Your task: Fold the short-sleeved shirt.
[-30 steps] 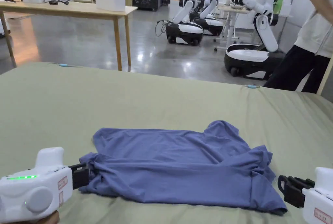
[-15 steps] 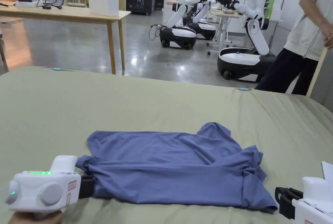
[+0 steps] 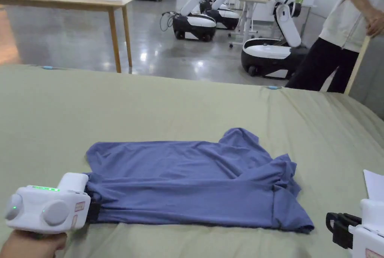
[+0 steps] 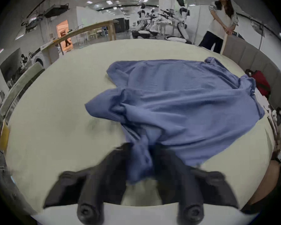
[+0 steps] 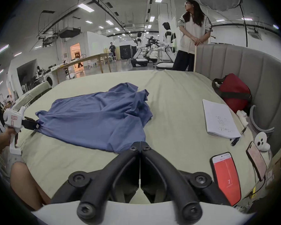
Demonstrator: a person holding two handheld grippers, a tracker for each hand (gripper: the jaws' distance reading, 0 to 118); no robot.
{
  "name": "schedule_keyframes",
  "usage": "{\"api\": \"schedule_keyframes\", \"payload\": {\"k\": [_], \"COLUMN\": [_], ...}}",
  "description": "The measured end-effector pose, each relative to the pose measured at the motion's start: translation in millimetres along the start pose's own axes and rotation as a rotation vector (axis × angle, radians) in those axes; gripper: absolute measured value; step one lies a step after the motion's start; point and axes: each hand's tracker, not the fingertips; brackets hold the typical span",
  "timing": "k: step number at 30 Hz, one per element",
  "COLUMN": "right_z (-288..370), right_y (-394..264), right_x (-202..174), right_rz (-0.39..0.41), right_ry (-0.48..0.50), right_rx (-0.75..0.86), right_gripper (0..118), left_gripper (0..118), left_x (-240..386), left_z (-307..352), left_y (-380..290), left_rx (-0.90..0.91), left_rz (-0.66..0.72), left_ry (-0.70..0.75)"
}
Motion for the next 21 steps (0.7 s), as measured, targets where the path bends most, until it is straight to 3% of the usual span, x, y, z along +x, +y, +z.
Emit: {"api": "schedule_keyframes", "payload": {"k": [1,2,5,6,8,12,15,16,19,21], "right_z": [-5.2,-10.5,-37.8,-46.0,-65.5,-106.2,-121.2,-118.8,-104.2,-105.0], "right_y": [0.4,1.6,7.8,9.6,11.1,7.2,5.0,4.7,11.6,12.0], "right_x": [0.7,-0.3,-1.0,-2.6,-4.4,-6.2,-2.2,-2.6,-10.9,-13.8], "right_rz": [-0.005,-0.005,-0.013,-0.018,-0.040,0.036,-0.006,0.009,0.036,0.041], "right_ry": [-0.003,-0.004,0.025,0.034,0.063,0.021,0.000,0.009,0.034,0.053], "right_rx": [-0.011,-0.019,-0.103,-0.096,-0.155,-0.216,-0.289,-0.273,-0.246,-0.243], "right_gripper": [3,19,99,103,103,103,97,87,16,10], "left_gripper": [19,19,18,18,18,18,18,18,18,18], "left_x": [0.3,0.7,-2.1,-4.1,-10.9,-7.9,-8.2,-9.6,-9.4,-8.1], "left_z": [1.3,2.6,-0.7,-0.4,-6.0,-7.4,-9.1,-12.0,-13.5,-13.9], "left_y": [0.2,-0.3,-0.3,-0.8,0.0,-3.7,-5.2,-5.5,-5.3,-5.1], "left_rx": [-0.009,-0.012,-0.021,-0.020,-0.022,-0.026,-0.025,-0.024,-0.023,-0.024], "left_rz": [0.016,0.019,0.018,0.038,0.069,0.044,0.056,0.055,0.032,0.030], "left_ry": [-0.037,-0.008,-0.017,-0.023,-0.034,-0.026,-0.023,-0.022,-0.016,-0.013]}}
